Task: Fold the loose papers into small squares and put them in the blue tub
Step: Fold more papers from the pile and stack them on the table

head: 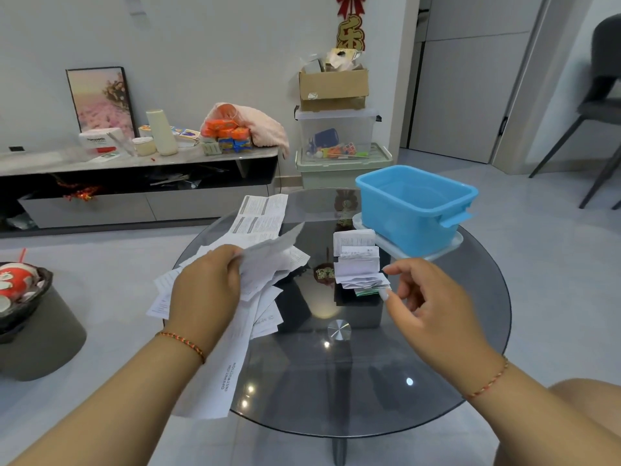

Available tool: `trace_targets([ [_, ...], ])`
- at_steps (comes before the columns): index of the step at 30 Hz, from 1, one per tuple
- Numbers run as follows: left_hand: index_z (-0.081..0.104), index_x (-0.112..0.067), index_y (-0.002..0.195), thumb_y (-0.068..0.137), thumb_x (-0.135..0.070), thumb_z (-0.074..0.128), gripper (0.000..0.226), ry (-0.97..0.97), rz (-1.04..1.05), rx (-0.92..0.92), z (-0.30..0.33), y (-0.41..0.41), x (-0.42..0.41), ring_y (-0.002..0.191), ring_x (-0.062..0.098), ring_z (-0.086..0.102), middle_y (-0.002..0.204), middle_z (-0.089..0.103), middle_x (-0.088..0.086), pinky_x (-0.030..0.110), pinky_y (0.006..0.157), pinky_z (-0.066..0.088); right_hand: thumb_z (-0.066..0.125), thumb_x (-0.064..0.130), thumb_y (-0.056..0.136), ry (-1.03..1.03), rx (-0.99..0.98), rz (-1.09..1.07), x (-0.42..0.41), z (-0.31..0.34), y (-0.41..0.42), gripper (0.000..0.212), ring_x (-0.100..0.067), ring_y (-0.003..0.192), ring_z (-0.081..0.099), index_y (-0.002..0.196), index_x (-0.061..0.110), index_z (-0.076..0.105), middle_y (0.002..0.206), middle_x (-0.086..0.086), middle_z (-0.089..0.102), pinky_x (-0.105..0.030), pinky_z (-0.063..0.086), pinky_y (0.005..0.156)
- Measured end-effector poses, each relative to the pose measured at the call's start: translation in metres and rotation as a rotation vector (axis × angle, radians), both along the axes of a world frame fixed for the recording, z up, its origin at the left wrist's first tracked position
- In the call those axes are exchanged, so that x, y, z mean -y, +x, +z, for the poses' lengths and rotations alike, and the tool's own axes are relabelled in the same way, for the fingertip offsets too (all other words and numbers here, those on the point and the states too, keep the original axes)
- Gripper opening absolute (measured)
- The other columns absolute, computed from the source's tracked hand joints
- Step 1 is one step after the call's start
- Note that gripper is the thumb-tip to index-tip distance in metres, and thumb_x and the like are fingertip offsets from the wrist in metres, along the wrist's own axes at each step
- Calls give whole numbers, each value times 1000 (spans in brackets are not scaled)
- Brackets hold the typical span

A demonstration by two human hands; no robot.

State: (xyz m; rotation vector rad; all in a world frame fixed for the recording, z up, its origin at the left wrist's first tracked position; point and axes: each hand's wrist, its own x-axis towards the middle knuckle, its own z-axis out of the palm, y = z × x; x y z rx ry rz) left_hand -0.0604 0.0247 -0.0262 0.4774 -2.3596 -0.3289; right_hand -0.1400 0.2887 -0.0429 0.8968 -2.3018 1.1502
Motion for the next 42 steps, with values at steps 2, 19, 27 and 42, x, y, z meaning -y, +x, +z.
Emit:
trace_targets([
  [2,69,-13,94,90,-6,57,14,-22,-81,-80,8,13,-20,70,27,60,83,70,6,27,65,41,74,15,75,-28,-31,28,-3,2,4,37,-14,68,49,100,33,54,72,12,50,-21,42,58],
  [19,43,-53,115,72,-44,62,48,179,-474,89,-51,98,-97,97,-6,54,98,57,-37,4,71,46,73,26,73,308,355,435,-35,-17,12,6,-10,81,62,78,29,72,86,11,68,-25,51,73],
  [27,39,-54,106,80,-35,70,44,427,-303,146,-64,85,-101,97,-7,50,87,58,-33,9,76,38,70,18,83,318,534,378,-30,-21,17,25,6,92,61,100,35,70,101,25,64,-9,46,79],
  [42,37,-42,108,80,-25,71,47,510,-143,58,-66,76,-112,83,5,54,71,57,-15,10,70,36,73,49,72,541,428,-57,-17,-26,19,38,-7,86,44,60,17,58,82,9,48,-23,37,71],
])
